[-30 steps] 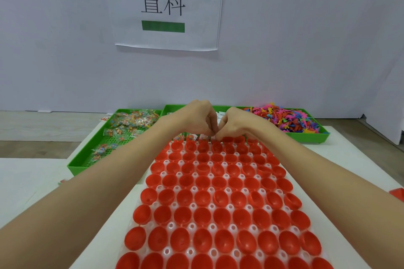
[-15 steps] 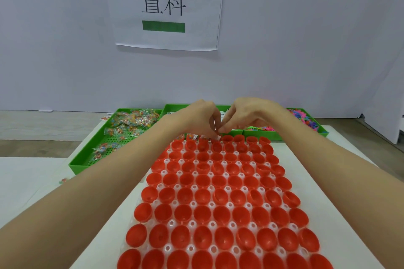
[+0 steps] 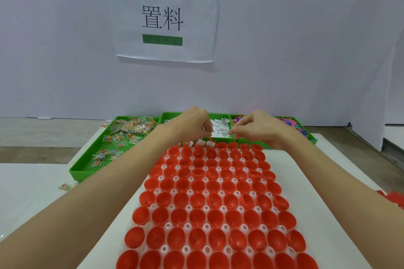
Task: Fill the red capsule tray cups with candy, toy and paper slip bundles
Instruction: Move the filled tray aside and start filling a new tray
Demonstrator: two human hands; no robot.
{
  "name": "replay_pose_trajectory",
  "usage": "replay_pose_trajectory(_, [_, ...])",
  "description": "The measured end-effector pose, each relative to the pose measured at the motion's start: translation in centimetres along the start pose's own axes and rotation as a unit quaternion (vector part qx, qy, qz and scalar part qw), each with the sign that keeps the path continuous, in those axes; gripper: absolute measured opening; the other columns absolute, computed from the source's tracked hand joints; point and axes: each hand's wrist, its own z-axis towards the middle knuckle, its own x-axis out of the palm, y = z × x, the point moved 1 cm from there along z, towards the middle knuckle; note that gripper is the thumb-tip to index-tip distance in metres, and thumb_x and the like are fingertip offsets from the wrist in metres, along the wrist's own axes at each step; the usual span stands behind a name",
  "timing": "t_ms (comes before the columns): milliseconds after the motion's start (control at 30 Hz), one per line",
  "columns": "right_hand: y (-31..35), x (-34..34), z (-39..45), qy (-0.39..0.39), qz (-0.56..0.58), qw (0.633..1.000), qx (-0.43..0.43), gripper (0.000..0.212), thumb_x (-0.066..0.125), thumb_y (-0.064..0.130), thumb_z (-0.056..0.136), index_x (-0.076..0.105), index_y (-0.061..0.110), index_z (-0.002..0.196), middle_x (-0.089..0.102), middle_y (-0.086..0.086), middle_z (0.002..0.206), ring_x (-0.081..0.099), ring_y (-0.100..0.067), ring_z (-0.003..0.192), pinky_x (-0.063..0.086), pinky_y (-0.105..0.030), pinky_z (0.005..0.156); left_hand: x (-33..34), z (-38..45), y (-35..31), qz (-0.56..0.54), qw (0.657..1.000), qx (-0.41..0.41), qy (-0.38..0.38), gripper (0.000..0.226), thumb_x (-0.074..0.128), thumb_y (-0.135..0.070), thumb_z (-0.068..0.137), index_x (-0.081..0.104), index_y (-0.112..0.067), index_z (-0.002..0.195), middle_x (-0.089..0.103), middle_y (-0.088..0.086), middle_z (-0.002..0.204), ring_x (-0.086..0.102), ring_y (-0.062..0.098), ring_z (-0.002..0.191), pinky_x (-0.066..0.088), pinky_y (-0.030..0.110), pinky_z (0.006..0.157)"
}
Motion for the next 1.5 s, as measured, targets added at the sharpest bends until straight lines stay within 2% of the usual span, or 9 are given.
replay_pose_trajectory(167, [-2.0,-0.2,-2.1,-0.031,0.080,0.996,-0.017,0.015,0.066,0.017,0.098,0.080,0.012,0.093,0.078,-0.006,0.084,0.062,-0.007,0.066,0.045,-0.018,0.056,-2.1,-2.6,0.8,-0.053,0.996,-0.042,-0.052,0.025,0.061,-0.008,0.100,0.075,-0.012,0.120,0.076,0.002,0.114,0.070,0.016,0.103,0.054,0.033,0.099])
replay_pose_trajectory(400, [-4.9,1.1,-7.0,-0.076,0.205,0.975,-0.036,0.026,0.059,0.017,0.102,0.083,0.022,0.092,0.077,-0.001,0.084,0.060,-0.003,0.067,0.048,-0.017,0.059,-1.6,-13.2,4.6,-0.055,0.965,-0.190,-0.172,0.020,0.064,-0.016,0.098,0.075,-0.017,0.116,0.074,-0.002,0.116,0.064,0.013,0.096,0.052,0.032,0.089])
replay_pose_trajectory(533, [-5.7,2.0,-8.8,-0.098,0.257,0.961,-0.037,0.028,0.057,0.016,0.103,0.083,0.022,0.093,0.073,-0.001,0.081,0.057,-0.007,0.069,0.047,-0.024,0.064,0.6,-17.2,6.3,0.013,0.958,-0.261,-0.116,0.026,0.063,-0.026,0.099,0.071,-0.013,0.121,0.070,0.004,0.121,0.061,0.025,0.116,0.048,0.040,0.100])
replay_pose_trajectory(667, [-6.4,2.5,-9.8,-0.117,0.283,0.952,-0.025,0.028,0.057,0.015,0.103,0.083,0.019,0.092,0.070,-0.003,0.079,0.055,-0.009,0.068,0.044,-0.024,0.062,2.2,-18.9,6.6,-0.006,0.955,-0.263,-0.139,0.028,0.054,-0.025,0.103,0.072,-0.009,0.089,0.063,0.002,0.086,0.059,0.025,0.086,0.038,0.037,0.076])
replay_pose_trajectory(833, [-6.8,2.7,-10.0,-0.121,0.311,0.943,-0.009,0.028,0.056,0.011,0.102,0.082,0.012,0.091,0.067,-0.006,0.078,0.052,-0.013,0.069,0.042,-0.026,0.060,3.0,-19.4,6.3,0.014,0.956,-0.229,-0.184,0.031,0.059,-0.019,0.102,0.072,-0.007,0.077,0.066,0.002,0.079,0.059,0.023,0.078,0.044,0.039,0.074])
replay_pose_trajectory(967, [-6.7,2.8,-10.2,-0.116,0.311,0.943,-0.007,0.028,0.057,0.011,0.102,0.083,0.013,0.090,0.067,-0.005,0.076,0.052,-0.012,0.068,0.042,-0.026,0.060,2.5,-19.9,6.0,0.057,0.935,-0.251,-0.242,0.022,0.064,-0.019,0.099,0.079,-0.004,0.092,0.074,0.014,0.102,0.065,0.037,0.102,0.050,0.050,0.089])
replay_pose_trajectory(1100, [-6.7,2.7,-10.4,-0.108,0.307,0.945,-0.010,0.028,0.057,0.013,0.102,0.083,0.015,0.091,0.067,-0.004,0.076,0.053,-0.012,0.069,0.043,-0.026,0.061,2.3,-21.1,7.2,0.113,0.916,-0.316,-0.218,0.050,0.041,-0.035,0.099,0.079,-0.004,0.104,0.075,0.018,0.114,0.062,0.038,0.121,0.046,0.052,0.103])
replay_pose_trajectory(1300, [-6.5,2.4,-10.6,-0.106,0.306,0.946,-0.012,0.027,0.057,0.013,0.102,0.082,0.014,0.093,0.068,-0.006,0.077,0.053,-0.012,0.068,0.044,-0.025,0.059,1.5,-21.7,7.8,0.089,0.900,-0.334,-0.267,0.029,0.068,-0.006,0.094,0.073,-0.002,0.065,0.072,0.014,0.071,0.065,0.040,0.074,0.048,0.044,0.067])
replay_pose_trajectory(1500, [-6.4,2.4,-10.8,-0.107,0.304,0.946,-0.011,0.028,0.056,0.012,0.103,0.082,0.013,0.093,0.069,-0.005,0.077,0.054,-0.012,0.068,0.044,-0.024,0.058,1.6,-21.4,7.9,0.075,0.890,-0.316,-0.319,0.011,0.074,-0.010,0.091,0.081,-0.004,0.084,0.076,0.013,0.089,0.066,0.039,0.079,0.049,0.040,0.064])
